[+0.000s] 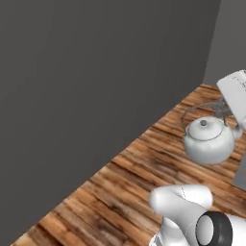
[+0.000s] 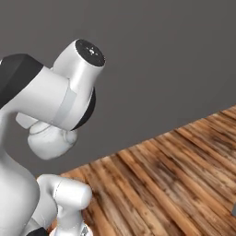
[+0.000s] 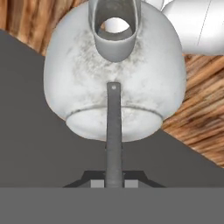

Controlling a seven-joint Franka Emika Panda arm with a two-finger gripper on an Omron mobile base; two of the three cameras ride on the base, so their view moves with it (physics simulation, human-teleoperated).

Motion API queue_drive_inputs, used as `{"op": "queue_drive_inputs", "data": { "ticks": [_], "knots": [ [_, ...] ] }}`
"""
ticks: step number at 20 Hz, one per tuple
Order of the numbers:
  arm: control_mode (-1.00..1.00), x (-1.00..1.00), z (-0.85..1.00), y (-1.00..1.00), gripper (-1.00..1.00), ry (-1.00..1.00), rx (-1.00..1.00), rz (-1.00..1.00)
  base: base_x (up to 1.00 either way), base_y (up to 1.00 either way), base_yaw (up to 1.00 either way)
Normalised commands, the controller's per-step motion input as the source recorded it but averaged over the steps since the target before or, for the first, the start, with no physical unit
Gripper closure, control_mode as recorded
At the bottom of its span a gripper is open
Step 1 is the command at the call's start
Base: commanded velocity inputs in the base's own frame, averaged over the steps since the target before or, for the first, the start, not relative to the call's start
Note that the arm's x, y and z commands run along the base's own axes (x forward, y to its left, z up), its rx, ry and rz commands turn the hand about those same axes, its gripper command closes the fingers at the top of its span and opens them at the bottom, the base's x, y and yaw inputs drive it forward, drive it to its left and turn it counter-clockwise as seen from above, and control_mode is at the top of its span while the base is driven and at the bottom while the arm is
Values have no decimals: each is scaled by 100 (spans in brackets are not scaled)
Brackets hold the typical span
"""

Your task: The kettle is done boiling. Turn off the stove, then wait for 300 timesteps before moving the kettle to the dining table.

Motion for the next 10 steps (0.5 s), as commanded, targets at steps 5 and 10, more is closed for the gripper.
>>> {"op": "queue_drive_inputs", "data": {
  "ticks": [5,10],
  "knots": [
    [100,0,0,0,100,0,0,0,99,0,-54],
    [100,0,0,0,100,0,0,0,100,0,-50]
  ]
}}
